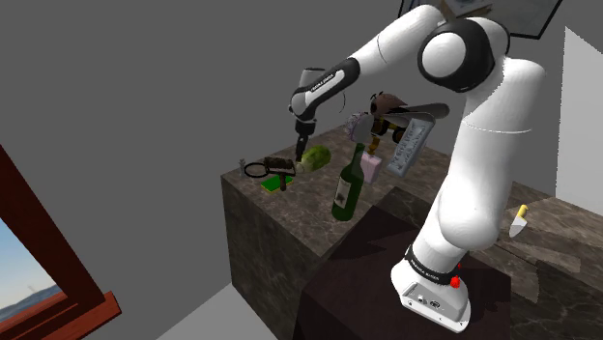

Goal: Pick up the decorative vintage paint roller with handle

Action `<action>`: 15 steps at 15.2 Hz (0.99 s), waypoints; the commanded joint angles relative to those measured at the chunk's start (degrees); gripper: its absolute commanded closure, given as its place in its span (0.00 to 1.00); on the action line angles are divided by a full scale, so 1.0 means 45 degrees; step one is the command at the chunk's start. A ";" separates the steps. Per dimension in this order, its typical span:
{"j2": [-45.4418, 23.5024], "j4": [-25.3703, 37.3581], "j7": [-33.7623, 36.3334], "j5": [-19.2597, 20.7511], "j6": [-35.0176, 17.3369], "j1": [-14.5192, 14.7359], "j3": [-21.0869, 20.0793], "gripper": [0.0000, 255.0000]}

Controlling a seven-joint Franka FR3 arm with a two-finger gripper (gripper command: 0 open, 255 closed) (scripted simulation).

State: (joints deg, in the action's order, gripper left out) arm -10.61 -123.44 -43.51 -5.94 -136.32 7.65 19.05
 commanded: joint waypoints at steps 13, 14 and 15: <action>-0.5824 0.4914 -0.2673 -0.1979 -0.0851 -0.1126 -0.1558 0.00; -0.5948 0.4929 -0.2700 -0.2015 -0.0960 -0.1148 -0.1589 0.00; -0.6074 0.4947 -0.2727 -0.2051 -0.1066 -0.1170 -0.1621 0.00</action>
State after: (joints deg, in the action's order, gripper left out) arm -37.21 -101.39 -55.54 -14.95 -140.57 2.58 11.94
